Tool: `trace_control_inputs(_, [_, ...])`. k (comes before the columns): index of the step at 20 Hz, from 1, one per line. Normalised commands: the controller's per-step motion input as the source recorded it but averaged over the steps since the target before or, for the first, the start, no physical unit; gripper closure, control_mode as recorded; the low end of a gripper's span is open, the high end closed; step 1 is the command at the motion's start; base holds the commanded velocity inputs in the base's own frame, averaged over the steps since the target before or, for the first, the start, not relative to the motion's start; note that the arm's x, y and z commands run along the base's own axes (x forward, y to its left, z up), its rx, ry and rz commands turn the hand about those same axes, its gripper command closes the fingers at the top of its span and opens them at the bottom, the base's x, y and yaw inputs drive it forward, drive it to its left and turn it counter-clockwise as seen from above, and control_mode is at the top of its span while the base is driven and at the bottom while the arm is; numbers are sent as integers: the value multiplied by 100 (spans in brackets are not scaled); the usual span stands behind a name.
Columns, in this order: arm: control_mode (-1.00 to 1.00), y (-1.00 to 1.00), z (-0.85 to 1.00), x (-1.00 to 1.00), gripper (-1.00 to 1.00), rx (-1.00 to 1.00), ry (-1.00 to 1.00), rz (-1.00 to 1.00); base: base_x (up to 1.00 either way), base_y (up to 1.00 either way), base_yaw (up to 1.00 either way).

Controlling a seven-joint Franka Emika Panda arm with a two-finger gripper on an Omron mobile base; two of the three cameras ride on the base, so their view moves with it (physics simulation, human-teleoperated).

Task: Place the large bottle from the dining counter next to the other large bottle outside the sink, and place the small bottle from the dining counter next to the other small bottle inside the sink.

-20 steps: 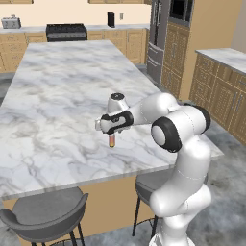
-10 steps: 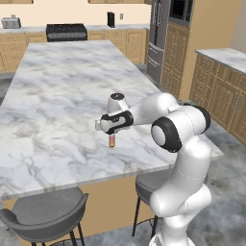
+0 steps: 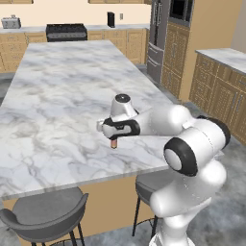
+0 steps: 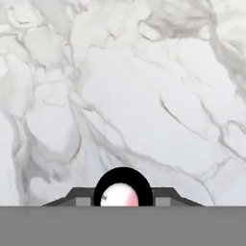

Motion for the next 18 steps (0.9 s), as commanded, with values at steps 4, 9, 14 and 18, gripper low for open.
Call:
trace_control_inputs(4, [-100, -3, 59, -67, 100, 6, -15, 0, 0, 0, 0])
trace_control_inputs(9, [-100, -15, 76, -43, 100, 4, -6, 0, 0, 0, 0])
trace_control_inputs(14, [-100, -39, 79, -50, 100, 1, -7, 0, 0, 0, 0])
trace_control_inputs(18, [-100, -19, 67, -64, 100, -4, -1, 0, 0, 0, 0])
